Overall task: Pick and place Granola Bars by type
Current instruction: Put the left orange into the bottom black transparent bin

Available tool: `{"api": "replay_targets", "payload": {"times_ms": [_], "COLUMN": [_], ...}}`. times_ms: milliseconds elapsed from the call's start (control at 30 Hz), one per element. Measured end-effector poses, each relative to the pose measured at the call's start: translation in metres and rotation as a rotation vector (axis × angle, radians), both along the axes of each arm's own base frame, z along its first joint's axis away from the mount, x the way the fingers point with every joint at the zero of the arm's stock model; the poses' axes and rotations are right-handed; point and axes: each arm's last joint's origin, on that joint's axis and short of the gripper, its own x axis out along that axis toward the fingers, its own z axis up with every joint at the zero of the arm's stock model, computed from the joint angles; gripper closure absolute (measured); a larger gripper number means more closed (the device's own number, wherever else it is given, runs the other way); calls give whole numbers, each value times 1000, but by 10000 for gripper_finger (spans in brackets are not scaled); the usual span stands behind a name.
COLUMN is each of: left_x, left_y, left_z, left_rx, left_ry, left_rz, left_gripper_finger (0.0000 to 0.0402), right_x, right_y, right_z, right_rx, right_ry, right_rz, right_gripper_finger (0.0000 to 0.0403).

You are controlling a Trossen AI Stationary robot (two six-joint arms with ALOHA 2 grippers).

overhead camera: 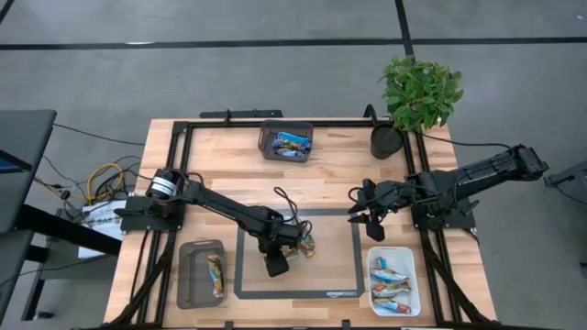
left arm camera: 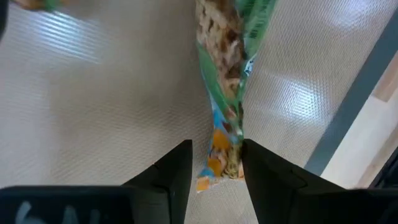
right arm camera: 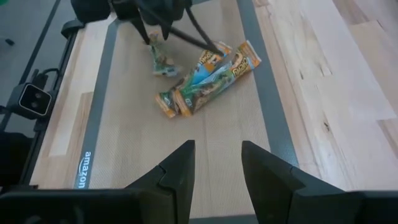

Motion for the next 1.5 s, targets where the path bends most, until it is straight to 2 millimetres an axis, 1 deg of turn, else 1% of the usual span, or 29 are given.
{"api": "replay_targets", "payload": {"times_ms": [167,367,467,633,667,733,867,933,1067,1167,1267,1400,1433,1500], "left_x": [7,10,9,9,9,9,9,7,4,1,-6,-19,-23,-31], "left_y": [-3,-1,-1,-1,-1,-1,-1,-1,0,0,-3,-14,-18,-28], "left_z": [-11,-10,-10,-10,-10,-10,-10,-8,7,25,50,87,96,110], "left_rx": [-13,5,-8,-12,-14,-16,-19,-16,15,39,75,148,166,181], "left_ry": [-30,-58,-49,-45,-45,-45,-40,-13,81,160,260,384,400,360], "left_rz": [-4,6,4,2,2,2,10,16,15,10,7,60,79,111], "left_gripper_finger": [271,277,305,379,387,388,374,376,393,390,384,391,394,395], "right_x": [0,0,0,0,0,0,0,0,0,0,0,0,0,0], "right_y": [0,0,0,0,0,0,0,0,0,0,0,0,0,0], "right_z": [0,0,0,0,0,0,0,0,0,0,0,0,0,0], "right_rx": [1,1,1,1,1,1,1,1,-4,-5,-5,-6,-6,-6], "right_ry": [-1,-1,-1,-1,-1,-1,-1,-1,-2,-2,-2,-3,-3,-3], "right_rz": [-1,0,0,0,0,0,0,0,4,5,5,5,5,6], "right_gripper_finger": [281,281,281,281,281,281,281,281,281,281,281,281,281,281]}}
